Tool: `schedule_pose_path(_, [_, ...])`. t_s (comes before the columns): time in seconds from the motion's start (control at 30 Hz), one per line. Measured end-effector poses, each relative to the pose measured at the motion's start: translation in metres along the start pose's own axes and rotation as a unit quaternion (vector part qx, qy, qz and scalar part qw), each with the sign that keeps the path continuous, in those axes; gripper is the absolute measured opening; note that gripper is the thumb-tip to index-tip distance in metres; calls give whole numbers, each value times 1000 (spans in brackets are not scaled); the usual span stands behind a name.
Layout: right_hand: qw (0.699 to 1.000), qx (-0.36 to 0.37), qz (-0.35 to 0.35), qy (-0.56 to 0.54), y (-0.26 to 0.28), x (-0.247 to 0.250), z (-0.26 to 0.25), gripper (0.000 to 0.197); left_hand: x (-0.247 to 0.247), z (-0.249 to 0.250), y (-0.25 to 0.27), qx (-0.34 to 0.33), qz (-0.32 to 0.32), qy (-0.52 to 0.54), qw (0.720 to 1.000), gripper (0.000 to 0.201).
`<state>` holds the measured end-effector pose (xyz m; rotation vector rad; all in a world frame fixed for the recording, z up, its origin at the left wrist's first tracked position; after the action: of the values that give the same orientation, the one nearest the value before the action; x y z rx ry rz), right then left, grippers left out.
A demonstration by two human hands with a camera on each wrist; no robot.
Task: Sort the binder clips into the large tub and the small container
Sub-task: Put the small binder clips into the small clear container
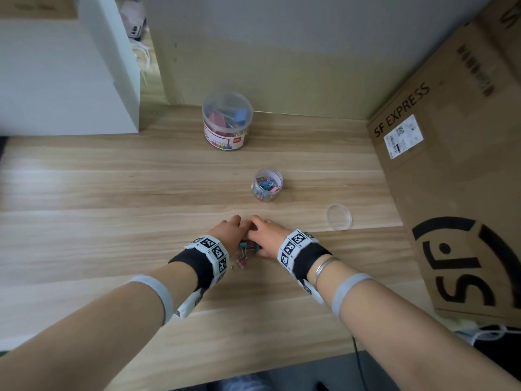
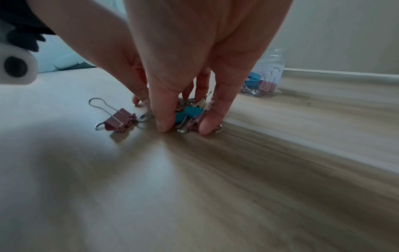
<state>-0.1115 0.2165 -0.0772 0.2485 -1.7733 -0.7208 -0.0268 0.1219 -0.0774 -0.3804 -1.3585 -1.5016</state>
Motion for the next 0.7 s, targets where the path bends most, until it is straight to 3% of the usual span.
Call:
schedule_pose_path(0.3, [996, -51, 47, -61, -1, 1, 9, 47, 6, -2, -8, 13, 0, 42, 999, 62])
schedule_pose_path(0.4, [994, -60, 53, -78, -2, 3, 12, 44, 9, -1, -14, 14, -7, 14, 1000, 52])
schedule_pose_path(0.7, [976, -99, 94, -170, -3, 3, 20, 9, 14, -2, -21, 5, -12, -16, 1000, 39])
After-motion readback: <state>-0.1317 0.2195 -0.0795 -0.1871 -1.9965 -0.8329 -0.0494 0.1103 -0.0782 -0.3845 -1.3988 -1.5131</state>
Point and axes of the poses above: each hand's wrist, its own y-axis away from the middle knuckle, its own x-axis out of the back of the hand, z = x × y, the point moved 1 cm from there along -y, towards the middle knuckle, and after that the axes turned 5 degrees about z, right-handed, at the moved point
